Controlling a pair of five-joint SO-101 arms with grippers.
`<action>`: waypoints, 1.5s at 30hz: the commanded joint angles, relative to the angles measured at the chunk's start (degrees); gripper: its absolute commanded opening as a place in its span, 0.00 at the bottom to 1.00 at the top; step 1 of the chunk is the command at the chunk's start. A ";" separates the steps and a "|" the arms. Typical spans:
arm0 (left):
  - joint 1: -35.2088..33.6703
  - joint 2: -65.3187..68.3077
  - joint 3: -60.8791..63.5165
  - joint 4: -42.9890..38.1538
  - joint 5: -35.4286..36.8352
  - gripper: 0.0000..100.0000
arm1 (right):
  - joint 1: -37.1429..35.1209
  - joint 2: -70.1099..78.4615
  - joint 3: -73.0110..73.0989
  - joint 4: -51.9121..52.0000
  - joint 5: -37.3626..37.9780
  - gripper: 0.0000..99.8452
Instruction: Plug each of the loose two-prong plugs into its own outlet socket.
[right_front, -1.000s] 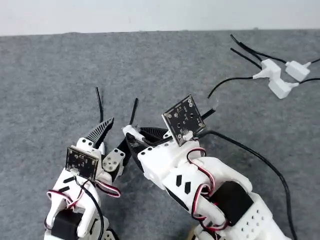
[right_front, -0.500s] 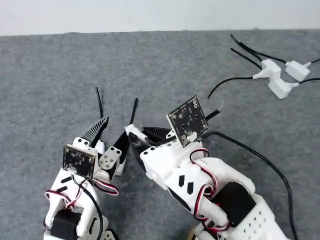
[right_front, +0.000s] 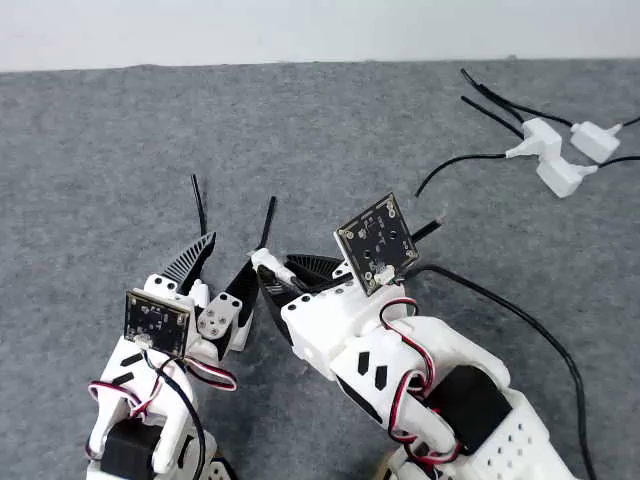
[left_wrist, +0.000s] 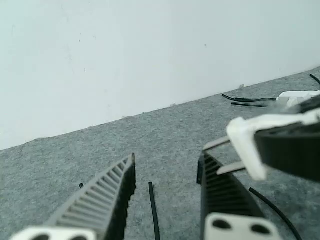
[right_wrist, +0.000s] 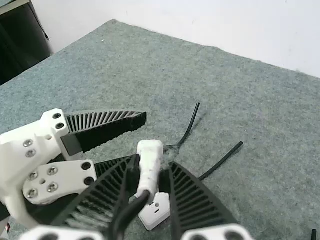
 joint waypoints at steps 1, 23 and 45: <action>-0.44 -0.88 -4.18 -2.73 0.26 0.20 | 0.13 0.84 0.26 0.13 0.44 0.01; -3.60 -0.79 -0.40 -7.47 -0.53 0.20 | -1.98 0.84 1.14 0.13 0.62 0.01; -20.84 -0.62 3.65 -15.30 0.44 0.20 | 5.85 33.71 -16.18 11.12 1.05 0.01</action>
